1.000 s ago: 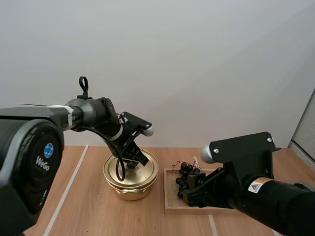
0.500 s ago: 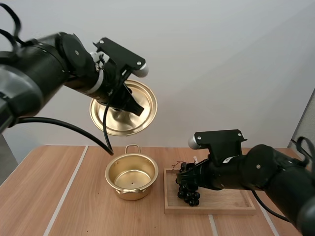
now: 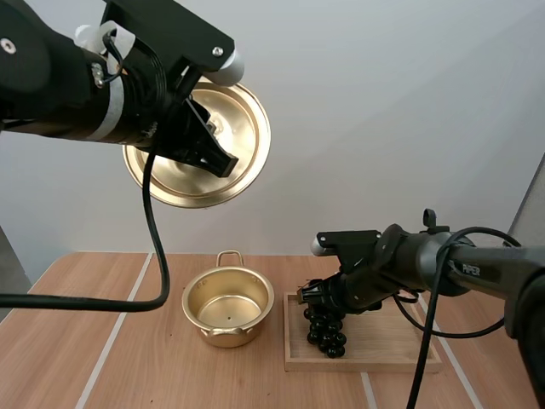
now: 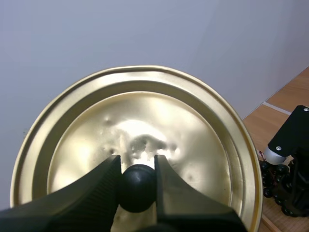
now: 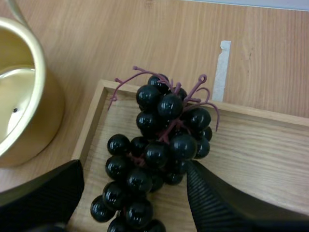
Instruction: Open the lid, put the grape in the pot, and close it
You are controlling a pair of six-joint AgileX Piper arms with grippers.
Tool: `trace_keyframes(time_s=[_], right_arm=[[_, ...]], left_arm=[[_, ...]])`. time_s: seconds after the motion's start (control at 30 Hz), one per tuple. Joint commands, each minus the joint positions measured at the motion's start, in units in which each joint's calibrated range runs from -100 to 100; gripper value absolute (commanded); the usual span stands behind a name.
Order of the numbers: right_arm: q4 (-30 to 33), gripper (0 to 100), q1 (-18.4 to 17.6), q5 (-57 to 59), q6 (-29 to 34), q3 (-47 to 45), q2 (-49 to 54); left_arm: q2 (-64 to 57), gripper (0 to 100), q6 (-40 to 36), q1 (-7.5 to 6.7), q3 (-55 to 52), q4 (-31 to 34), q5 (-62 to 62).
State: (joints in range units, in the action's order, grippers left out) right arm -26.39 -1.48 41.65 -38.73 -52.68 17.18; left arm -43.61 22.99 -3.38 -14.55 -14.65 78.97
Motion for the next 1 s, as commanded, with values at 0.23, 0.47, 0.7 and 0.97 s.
trace_keyframes(time_s=[0.23,0.47,0.7,0.97], right_arm=[[-1.1,100,-1.1,-4.6,-0.7,0.9,-9.8],[-0.8,100,-2.3,-6.3,-1.9,0.9,-11.8],[-0.8,33,-2.3,-6.5,-1.9,0.9,-12.6],[1.3,0,-2.3,-6.7,-1.9,0.9,-10.9]], left_arm=[[-0.2,0,-0.5,-0.22,0.5,-0.9,2.4],[-0.2,0,-0.5,-0.22,0.5,-1.1,3.5],[-0.2,0,-0.5,-0.22,0.5,-1.3,4.3],[-0.4,0,-1.5,-0.22,1.2,-1.3,4.3]])
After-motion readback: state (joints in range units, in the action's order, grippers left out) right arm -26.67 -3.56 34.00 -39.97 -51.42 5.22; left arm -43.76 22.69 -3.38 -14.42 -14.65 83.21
